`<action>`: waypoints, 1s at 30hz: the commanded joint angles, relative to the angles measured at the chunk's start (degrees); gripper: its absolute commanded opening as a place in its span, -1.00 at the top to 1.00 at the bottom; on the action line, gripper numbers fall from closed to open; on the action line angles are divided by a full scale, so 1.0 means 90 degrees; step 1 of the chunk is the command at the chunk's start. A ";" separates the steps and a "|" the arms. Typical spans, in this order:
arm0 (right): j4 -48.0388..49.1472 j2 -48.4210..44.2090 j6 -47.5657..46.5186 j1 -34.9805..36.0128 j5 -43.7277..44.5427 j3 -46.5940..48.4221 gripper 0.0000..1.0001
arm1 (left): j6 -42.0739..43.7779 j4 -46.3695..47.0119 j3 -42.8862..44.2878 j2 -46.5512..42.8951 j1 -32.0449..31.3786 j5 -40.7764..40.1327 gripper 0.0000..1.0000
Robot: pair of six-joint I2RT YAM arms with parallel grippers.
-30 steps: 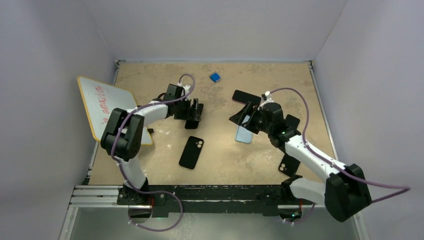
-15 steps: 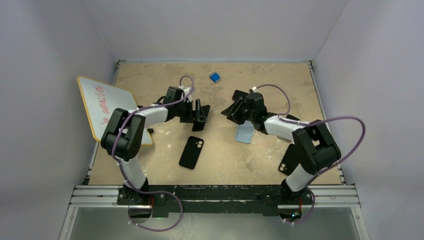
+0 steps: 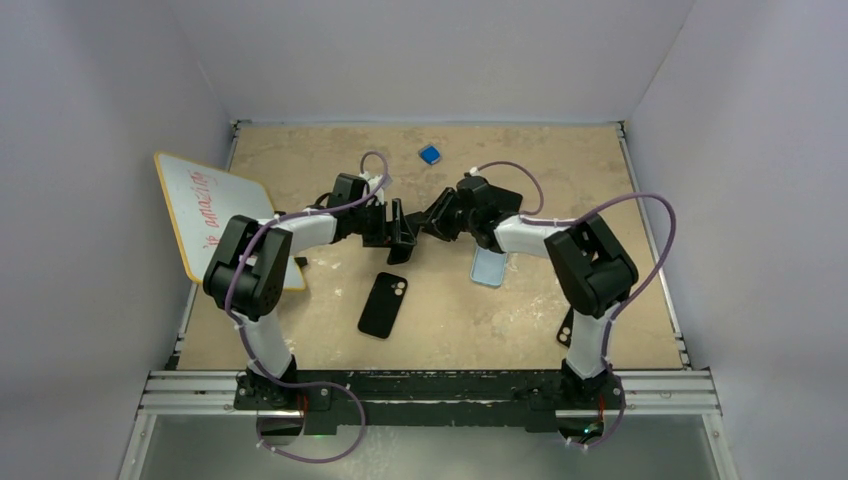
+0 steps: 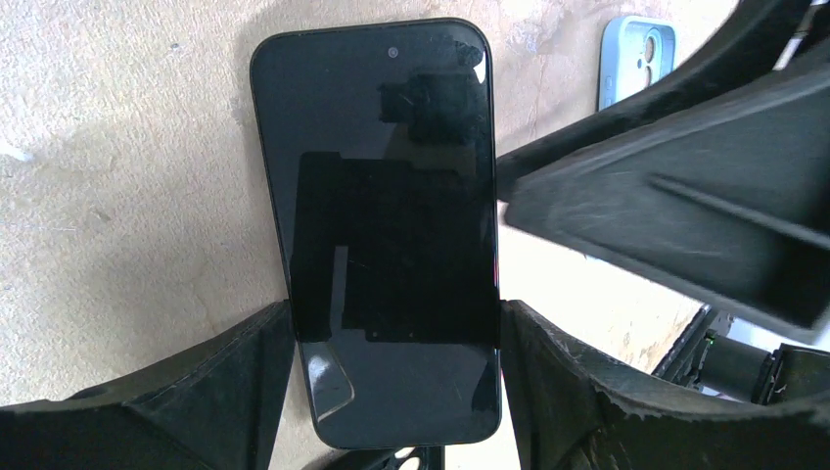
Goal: Put the phone into the phone case
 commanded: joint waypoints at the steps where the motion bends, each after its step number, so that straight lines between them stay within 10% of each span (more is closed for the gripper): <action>1: -0.0182 0.0282 0.0166 0.0160 -0.0153 0.0474 0.21 | -0.0065 0.0046 -0.0082 0.0146 -0.0060 0.0154 0.00; 7: -0.0329 0.0426 0.0137 0.0289 -0.0086 0.0567 0.35 | -0.0069 0.0020 -0.0088 0.0127 -0.0059 0.0139 0.00; 13: -0.0244 0.0371 0.0109 0.0301 -0.0069 0.0456 1.00 | -0.0126 0.0038 -0.0095 0.0075 -0.0064 0.0136 -0.19; 20: -0.0371 0.0083 -0.0099 0.0185 -0.0160 0.0327 1.00 | 0.0072 -0.0542 0.0042 -0.0367 -0.0062 0.0054 -0.61; 30: -0.0558 -0.0982 -0.0837 -0.0290 -0.0067 -0.0403 1.00 | 0.0671 -0.1972 -0.0253 -0.1823 -0.0073 -0.0344 -0.71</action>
